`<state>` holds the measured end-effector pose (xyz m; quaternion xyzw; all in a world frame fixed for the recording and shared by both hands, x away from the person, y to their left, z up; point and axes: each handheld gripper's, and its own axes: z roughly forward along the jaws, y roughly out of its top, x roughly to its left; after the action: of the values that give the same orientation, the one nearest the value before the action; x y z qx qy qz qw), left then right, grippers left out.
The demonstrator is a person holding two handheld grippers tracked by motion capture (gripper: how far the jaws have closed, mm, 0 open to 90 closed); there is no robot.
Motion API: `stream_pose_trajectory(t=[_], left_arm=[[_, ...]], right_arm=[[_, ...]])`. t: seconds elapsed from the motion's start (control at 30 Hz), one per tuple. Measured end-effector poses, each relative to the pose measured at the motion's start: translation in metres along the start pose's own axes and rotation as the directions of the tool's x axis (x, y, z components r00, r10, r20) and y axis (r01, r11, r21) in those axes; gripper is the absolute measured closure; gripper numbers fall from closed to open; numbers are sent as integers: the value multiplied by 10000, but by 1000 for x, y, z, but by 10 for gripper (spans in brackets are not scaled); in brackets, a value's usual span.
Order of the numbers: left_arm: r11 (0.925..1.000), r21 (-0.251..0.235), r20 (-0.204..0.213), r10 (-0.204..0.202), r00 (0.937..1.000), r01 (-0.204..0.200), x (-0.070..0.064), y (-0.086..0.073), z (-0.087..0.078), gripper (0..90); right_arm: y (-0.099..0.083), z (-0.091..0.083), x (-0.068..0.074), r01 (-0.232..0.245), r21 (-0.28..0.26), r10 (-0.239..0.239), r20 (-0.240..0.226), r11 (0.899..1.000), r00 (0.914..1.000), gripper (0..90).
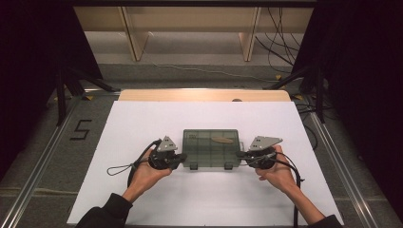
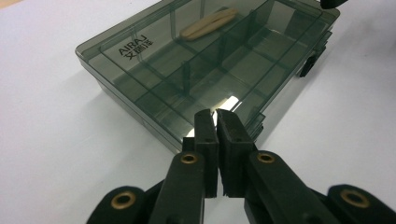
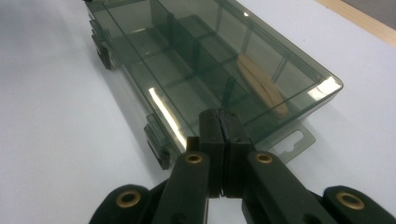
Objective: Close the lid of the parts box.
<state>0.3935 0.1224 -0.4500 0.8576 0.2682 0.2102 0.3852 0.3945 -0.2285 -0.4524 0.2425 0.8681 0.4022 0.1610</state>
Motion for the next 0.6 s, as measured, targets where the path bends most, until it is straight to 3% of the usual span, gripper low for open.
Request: stream_pose_trajectory(t=[0.03,0.07,0.13,0.17,0.2,0.27,0.33,0.37,0.4,0.43,0.47,0.5,0.6], left_arm=[[9999,-122,273,-113,9996,117,-1,0,1,859],[9999,-141,-247,-63,9997,60,0,0,-1,852],[9999,-158,-192,-39,9998,36,1,0,-1,837],[9997,-237,240,-70,9997,76,1,1,0,829],[9996,-267,398,-103,9992,114,0,1,0,819],[9995,-316,-254,-40,9997,32,0,2,-2,797],[9990,-426,502,-128,9987,150,0,2,-1,782],[9986,-520,-402,-40,9992,19,0,2,-3,775],[9989,-464,11,-26,10000,27,1,2,-4,764],[9981,-611,-184,-67,9998,56,0,2,-5,754],[9980,-628,87,-75,9999,81,0,3,-5,744],[9977,-685,-362,-3,9993,-22,1,3,-8,730],[9934,-1141,-277,-163,9995,130,0,4,-9,662]], right_arm=[[0,0,0,-49,-37,49,5,10000,10000,896],[0,-1,-1,-55,-62,55,17,10000,10000,893],[0,-1,-1,-113,-175,114,79,9998,9999,884],[0,-2,-1,-200,-224,203,106,9995,9997,879],[1,-3,-2,-253,-287,255,63,9993,9997,876],[1,-5,-3,-242,-472,251,202,9986,9995,862],[2,-6,-3,-332,-614,351,301,9976,9989,846],[2,-8,-3,-409,-657,429,303,9970,9986,835],[2,-9,-3,-480,-775,508,354,9958,9981,821],[3,-10,-3,-574,-935,612,383,9940,9974,805],[4,-12,-3,-641,-1057,687,399,9923,9968,783],[5,-13,-2,-729,-1247,789,432,9895,9959,753],[8,-17,1,-1067,-1636,1149,417,9807,9925,633]])
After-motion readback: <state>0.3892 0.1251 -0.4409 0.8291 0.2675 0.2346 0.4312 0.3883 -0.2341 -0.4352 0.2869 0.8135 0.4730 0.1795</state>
